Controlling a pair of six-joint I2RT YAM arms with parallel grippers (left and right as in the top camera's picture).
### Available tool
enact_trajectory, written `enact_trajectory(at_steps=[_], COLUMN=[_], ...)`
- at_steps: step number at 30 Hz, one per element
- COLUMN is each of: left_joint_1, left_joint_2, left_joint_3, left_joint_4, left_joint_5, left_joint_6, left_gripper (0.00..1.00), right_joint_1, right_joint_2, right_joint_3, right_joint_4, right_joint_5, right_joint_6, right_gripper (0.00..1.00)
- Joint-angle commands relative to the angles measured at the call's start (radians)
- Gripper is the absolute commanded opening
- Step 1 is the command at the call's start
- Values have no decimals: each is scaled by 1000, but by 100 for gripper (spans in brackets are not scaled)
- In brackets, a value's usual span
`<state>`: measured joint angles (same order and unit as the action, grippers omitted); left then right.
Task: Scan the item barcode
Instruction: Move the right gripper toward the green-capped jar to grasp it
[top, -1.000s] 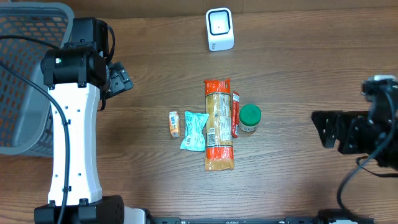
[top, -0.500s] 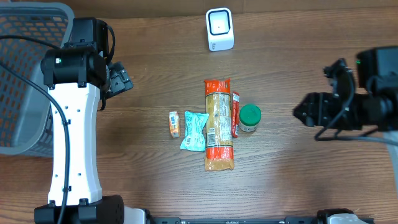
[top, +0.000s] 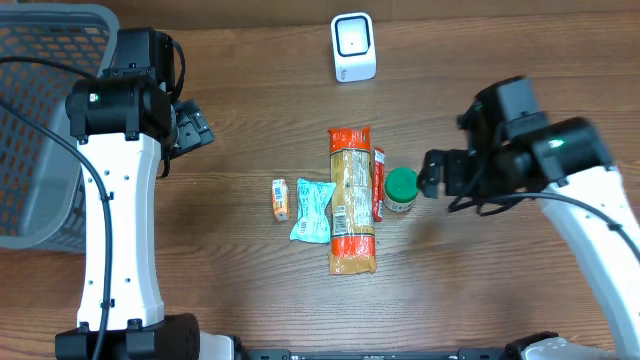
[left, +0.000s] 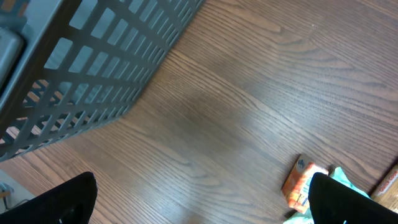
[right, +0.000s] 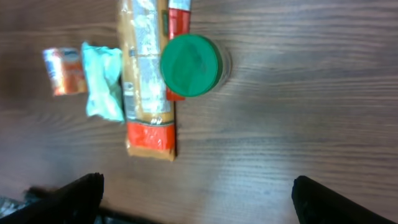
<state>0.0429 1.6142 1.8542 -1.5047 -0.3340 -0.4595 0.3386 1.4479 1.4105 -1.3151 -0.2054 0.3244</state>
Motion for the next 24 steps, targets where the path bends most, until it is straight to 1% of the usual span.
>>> enact_trajectory(at_steps=[1,3,8,19,24], left_joint_1=[3,3,3,3,3], left_joint_2=[8,8,8,8,8], left_joint_3=[5,5,5,5,5], left_joint_4=[-2,-2,-2,-2,-2], left_joint_5=[-13,-13,-13,-13,-13], left_joint_6=[18,19,19,18,19], left_gripper=[99,100,99,99,100], right_joint_1=[71,111,161,164,188], right_joint_2=[22,55,129,251,305], right_joint_3=[-52,-56,-55,-55,-55], right_joint_4=[39,54,116,205,261], right_joint_5=[132,172,171,171,198], right_joint_6=[146,178,226,205,191], right_gripper=[100,100,100,100,100])
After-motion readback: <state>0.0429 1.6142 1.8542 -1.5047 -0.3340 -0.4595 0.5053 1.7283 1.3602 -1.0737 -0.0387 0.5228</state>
